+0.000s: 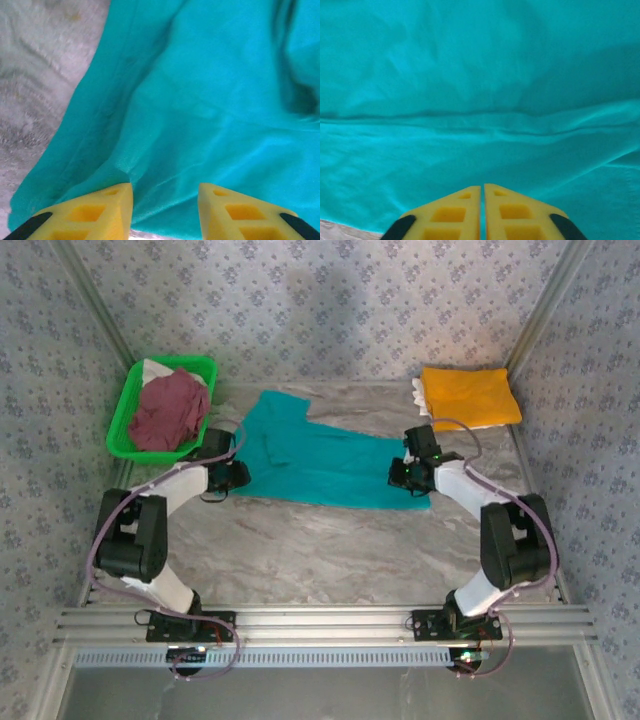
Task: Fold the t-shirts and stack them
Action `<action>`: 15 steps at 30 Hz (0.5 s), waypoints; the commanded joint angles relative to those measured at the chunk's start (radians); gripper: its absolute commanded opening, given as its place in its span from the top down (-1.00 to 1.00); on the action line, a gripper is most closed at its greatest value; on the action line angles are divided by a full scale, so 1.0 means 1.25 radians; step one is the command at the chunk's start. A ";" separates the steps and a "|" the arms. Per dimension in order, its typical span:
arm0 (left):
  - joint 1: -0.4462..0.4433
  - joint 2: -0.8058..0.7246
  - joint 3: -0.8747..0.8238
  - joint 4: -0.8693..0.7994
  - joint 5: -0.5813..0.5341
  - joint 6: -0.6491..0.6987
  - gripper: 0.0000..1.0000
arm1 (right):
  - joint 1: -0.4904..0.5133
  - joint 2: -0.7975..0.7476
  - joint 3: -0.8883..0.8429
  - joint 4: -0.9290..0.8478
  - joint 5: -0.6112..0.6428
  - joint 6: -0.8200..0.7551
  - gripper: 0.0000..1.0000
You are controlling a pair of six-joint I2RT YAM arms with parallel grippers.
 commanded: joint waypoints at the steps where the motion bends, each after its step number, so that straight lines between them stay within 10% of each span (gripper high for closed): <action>1: 0.022 0.034 0.011 0.023 0.016 0.009 0.25 | 0.009 0.060 0.017 -0.023 -0.014 -0.009 0.85; 15: 0.059 -0.132 -0.119 -0.103 0.065 -0.065 0.34 | 0.022 0.021 -0.115 -0.113 -0.024 0.022 0.89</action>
